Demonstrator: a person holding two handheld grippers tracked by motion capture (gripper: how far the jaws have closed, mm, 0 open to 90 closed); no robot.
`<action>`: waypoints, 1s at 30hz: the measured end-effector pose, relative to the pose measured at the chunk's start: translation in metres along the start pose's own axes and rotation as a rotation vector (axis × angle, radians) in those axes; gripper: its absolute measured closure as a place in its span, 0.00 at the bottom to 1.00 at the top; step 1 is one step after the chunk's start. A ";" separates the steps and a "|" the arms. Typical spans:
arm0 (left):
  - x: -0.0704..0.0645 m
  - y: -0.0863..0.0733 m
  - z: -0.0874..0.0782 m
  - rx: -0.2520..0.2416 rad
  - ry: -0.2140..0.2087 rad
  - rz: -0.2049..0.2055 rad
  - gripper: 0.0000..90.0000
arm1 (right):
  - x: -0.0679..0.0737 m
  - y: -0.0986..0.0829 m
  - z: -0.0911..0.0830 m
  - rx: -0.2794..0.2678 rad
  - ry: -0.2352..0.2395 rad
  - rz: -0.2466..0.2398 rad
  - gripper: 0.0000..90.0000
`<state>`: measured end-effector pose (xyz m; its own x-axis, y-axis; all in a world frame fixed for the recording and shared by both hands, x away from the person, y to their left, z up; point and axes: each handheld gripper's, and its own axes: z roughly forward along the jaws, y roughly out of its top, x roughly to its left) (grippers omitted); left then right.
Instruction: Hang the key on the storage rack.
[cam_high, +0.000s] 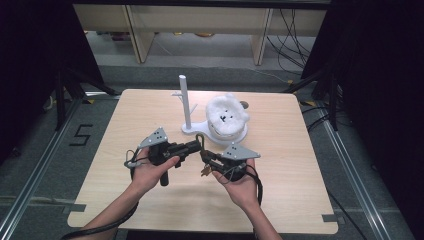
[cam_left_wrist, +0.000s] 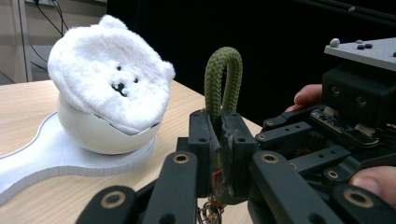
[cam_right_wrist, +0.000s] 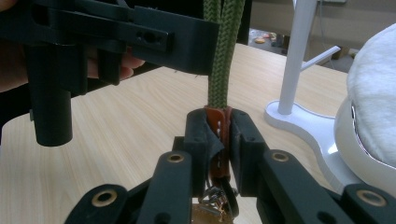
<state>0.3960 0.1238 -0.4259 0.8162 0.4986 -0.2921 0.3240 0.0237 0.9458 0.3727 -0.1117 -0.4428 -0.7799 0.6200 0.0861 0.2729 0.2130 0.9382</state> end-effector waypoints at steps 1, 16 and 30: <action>-0.001 0.000 0.000 0.000 0.004 0.000 0.93 | 0.001 0.000 0.000 0.000 0.001 0.006 0.88; -0.001 0.004 -0.005 -0.013 0.052 0.086 0.94 | -0.001 0.002 -0.001 -0.009 -0.015 0.014 0.74; 0.009 0.011 -0.018 -0.026 0.116 0.107 0.94 | -0.009 -0.004 -0.015 -0.004 -0.057 0.008 0.66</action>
<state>0.3981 0.1437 -0.4158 0.7842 0.5960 -0.1729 0.2249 -0.0134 0.9743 0.3700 -0.1296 -0.4427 -0.7443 0.6636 0.0748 0.2766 0.2045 0.9390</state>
